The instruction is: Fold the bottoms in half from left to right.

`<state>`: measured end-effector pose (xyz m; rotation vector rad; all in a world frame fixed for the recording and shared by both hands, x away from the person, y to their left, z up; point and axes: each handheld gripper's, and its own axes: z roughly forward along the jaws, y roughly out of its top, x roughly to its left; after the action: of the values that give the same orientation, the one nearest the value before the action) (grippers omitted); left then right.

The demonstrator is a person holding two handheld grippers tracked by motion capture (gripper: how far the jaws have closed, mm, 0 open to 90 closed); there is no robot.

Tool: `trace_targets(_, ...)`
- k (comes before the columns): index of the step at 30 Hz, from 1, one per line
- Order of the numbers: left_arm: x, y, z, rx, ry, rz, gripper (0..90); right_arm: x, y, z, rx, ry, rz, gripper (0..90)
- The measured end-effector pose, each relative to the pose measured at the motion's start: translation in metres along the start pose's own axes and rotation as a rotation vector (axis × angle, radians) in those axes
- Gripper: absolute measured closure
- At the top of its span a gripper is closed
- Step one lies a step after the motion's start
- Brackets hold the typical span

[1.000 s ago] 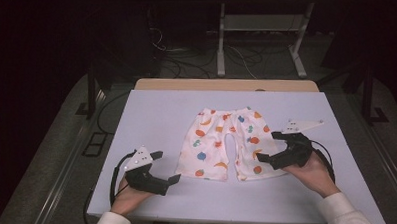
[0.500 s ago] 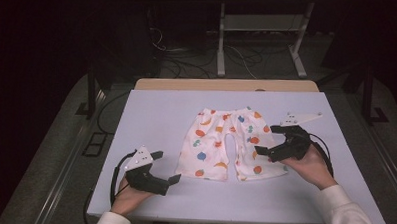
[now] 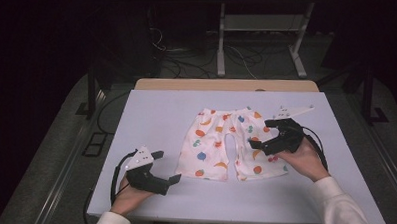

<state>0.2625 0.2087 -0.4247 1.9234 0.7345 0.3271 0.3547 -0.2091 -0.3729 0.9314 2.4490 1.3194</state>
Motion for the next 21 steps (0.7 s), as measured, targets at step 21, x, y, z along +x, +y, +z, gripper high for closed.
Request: trace_targets(21, 0.0, 0.0, 0.001, -0.001, -0.006, 0.0, 0.0, -0.002, 0.028, 0.024, 0.016, 0.002, -0.007, 0.0)
